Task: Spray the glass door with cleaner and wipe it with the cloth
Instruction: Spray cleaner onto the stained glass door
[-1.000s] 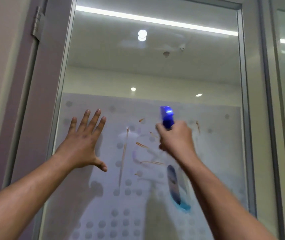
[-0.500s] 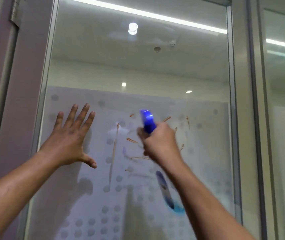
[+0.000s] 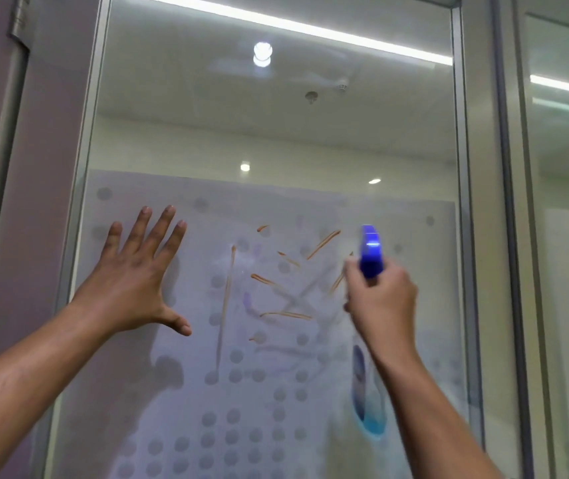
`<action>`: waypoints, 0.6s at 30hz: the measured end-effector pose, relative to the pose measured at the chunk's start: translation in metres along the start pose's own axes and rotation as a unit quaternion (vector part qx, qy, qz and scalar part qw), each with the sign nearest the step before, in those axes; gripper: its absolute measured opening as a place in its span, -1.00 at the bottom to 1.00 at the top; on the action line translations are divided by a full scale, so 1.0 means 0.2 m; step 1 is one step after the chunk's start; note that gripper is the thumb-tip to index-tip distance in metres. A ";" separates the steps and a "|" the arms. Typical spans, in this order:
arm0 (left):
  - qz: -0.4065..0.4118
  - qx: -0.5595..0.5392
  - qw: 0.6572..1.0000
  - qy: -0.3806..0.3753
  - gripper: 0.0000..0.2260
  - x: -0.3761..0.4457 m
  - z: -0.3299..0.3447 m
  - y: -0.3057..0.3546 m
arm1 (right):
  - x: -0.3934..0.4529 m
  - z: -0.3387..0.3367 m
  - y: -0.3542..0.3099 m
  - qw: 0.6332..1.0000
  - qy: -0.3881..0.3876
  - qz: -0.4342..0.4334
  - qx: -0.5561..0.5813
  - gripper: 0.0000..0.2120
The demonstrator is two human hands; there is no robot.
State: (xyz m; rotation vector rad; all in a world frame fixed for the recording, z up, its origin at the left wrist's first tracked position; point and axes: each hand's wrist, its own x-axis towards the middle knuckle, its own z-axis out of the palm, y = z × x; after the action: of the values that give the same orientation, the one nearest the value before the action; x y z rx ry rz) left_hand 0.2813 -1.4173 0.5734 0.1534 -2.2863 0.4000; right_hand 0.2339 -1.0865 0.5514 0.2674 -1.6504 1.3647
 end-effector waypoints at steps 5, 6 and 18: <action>0.003 -0.009 1.000 -0.001 0.53 0.00 0.00 0.00 | 0.05 -0.19 0.17 0.994 0.040 0.103 0.016 -0.70; 0.003 -0.010 1.000 -0.002 0.53 0.00 0.00 0.00 | 0.03 -0.18 0.17 0.994 0.036 0.102 0.018 -0.71; -0.002 -0.009 1.000 -0.013 0.53 -0.02 -0.02 0.01 | -0.45 0.29 -0.05 0.971 -0.221 -0.074 -0.046 -0.66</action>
State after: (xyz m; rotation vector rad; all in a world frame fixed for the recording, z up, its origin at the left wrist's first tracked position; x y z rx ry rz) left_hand 0.2862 -1.4139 0.5737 0.1540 -2.3148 0.3770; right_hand 0.2590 -1.1730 0.4932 0.6652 -2.0067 1.1663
